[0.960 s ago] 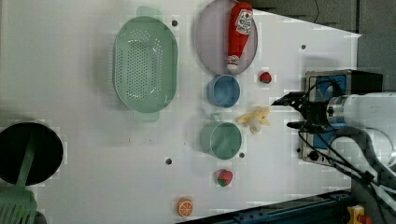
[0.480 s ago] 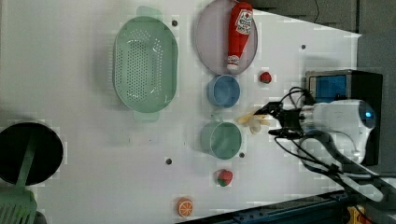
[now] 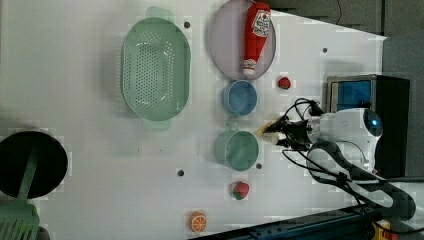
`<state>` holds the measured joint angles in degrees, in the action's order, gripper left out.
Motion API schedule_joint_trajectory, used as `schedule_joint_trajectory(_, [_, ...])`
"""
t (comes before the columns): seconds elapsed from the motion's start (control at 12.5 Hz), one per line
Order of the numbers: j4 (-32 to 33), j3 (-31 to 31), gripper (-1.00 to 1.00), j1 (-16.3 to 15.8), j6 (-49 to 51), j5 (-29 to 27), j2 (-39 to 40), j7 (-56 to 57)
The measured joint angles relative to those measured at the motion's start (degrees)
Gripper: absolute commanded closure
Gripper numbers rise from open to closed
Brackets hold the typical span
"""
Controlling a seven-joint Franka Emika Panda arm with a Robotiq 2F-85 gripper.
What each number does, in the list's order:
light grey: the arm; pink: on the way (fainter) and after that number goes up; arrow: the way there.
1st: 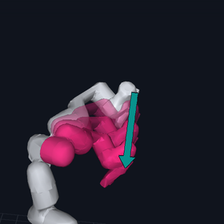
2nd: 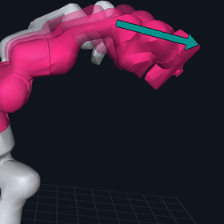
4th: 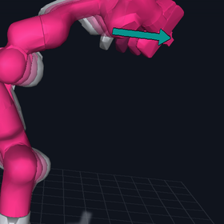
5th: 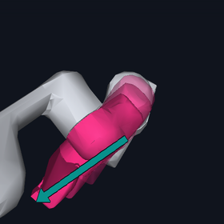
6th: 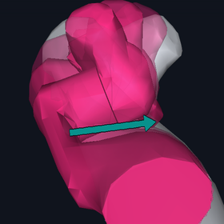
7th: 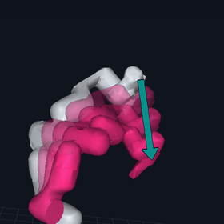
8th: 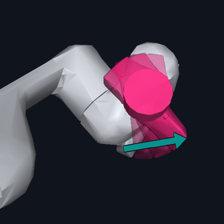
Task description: Pick banana from table and place on oven.
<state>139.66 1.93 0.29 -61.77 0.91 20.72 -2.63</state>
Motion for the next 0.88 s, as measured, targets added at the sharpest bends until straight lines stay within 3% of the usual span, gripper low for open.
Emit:
schedule_joint_trajectory(0.08, [0.11, -0.22, 0.48, -0.10, -0.39, -0.41, -1.06, 0.00])
schedule_joint_trajectory(0.56, [-0.67, -1.11, 0.50, 0.14, -1.40, 1.49, -5.36, -0.01])
schedule_joint_trajectory(0.88, [-3.36, -0.92, 0.50, 0.77, 14.13, 0.12, -18.59, 0.00])
